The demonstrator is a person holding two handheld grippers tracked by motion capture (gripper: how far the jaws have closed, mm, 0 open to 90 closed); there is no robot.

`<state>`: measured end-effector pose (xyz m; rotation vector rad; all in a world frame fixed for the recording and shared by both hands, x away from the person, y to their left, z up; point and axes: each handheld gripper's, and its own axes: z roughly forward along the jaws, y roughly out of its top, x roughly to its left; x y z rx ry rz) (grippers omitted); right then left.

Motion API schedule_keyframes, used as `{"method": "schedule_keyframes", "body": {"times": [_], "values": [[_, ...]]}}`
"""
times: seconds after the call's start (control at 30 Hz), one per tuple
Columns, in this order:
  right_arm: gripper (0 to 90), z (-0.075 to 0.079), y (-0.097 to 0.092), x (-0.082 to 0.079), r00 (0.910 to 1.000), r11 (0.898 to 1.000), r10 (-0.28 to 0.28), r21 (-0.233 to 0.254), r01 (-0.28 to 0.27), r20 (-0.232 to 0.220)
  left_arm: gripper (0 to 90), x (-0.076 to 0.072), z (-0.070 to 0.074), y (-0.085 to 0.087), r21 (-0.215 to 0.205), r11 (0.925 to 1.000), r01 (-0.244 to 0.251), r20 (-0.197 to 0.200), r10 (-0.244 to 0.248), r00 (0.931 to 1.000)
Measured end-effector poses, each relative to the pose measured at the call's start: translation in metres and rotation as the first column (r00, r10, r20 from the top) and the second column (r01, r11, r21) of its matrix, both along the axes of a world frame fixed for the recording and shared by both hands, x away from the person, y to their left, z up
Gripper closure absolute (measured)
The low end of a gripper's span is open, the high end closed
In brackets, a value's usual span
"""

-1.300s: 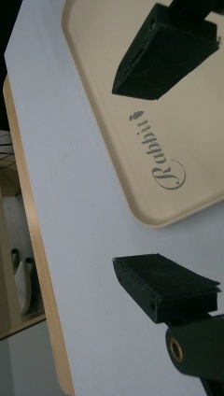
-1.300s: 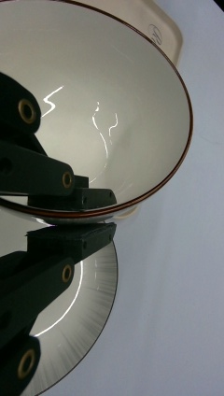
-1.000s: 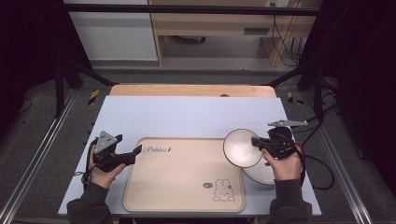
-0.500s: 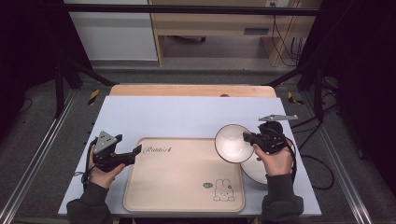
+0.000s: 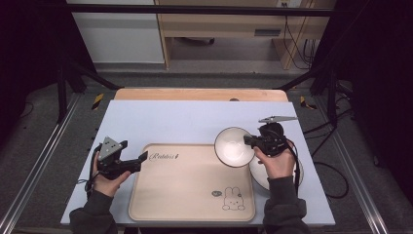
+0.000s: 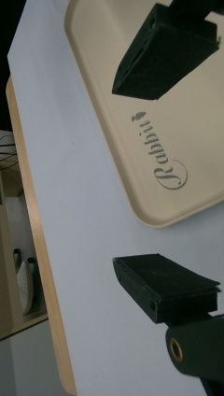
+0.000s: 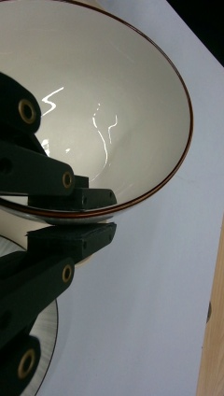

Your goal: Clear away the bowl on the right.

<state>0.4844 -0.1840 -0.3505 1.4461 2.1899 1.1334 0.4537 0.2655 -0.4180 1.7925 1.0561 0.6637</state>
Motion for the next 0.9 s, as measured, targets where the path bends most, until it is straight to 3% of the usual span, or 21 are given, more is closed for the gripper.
{"method": "schedule_keyframes", "body": {"times": [0.5,0.9], "values": [[82.2,-0.006,0.033,0.015,0.999,0.999,0.045,-0.005,-0.045,-0.005,13.9,0.0,0.001,0.001,-0.006,1.0,-0.002,0.003,0.002,1.0],[82.2,-0.018,0.055,0.024,0.9972,0.998,0.067,-0.009,-0.067,-0.034,13.9,-0.001,0.002,0.001,-0.005,1.0,0.002,0.003,-0.001,1.0]]}}
